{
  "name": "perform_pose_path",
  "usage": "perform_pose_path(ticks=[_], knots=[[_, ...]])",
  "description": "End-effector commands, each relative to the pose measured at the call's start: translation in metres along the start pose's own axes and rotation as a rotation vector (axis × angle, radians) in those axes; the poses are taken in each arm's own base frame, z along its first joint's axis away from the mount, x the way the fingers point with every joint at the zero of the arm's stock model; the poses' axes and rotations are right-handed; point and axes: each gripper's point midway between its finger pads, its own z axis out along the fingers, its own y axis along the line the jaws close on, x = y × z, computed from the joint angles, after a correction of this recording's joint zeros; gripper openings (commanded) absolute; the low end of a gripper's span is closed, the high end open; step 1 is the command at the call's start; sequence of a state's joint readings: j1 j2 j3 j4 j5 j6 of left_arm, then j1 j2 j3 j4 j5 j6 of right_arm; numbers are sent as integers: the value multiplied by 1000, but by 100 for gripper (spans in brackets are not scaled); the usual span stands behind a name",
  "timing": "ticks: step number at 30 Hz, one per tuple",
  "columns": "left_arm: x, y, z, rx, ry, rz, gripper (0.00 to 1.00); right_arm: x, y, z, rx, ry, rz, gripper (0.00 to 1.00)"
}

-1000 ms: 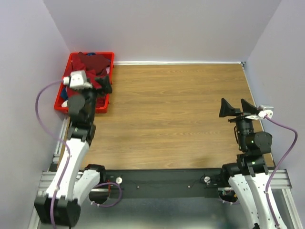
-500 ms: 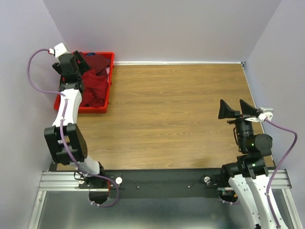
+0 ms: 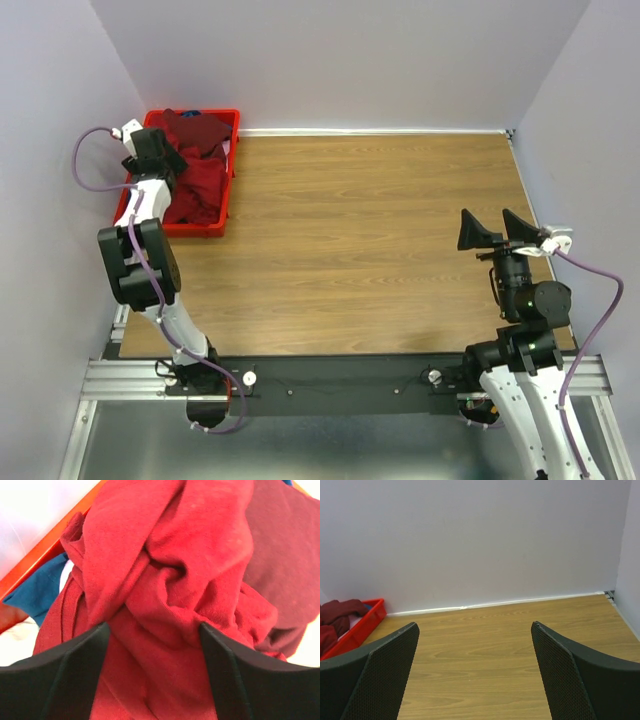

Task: Fold and stack the t-shirts
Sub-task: Grab the tshirt from the pile, then move the tshirt to the center of the board

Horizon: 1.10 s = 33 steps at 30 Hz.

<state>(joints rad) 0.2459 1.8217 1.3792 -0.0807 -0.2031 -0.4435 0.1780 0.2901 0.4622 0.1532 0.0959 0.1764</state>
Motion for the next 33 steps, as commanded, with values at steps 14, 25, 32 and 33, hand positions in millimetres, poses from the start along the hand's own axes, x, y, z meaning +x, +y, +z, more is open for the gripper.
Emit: perform_pose_path(ticks=[14,25,32,33], knots=[[-132,-23,-115,124,-336,-64,0,2,-2,-2,7,-5,-17,100],[-232,-139,-331,750,-664,-56,0,6,2,0,-9,10,-6,100],[-204,-259,-444,1324,-638,-63,0,4,3,-1,-15,5,-3,100],[-200,-283,-461,1401,-624,-65,0,4,3,-1,-16,5,-3,100]])
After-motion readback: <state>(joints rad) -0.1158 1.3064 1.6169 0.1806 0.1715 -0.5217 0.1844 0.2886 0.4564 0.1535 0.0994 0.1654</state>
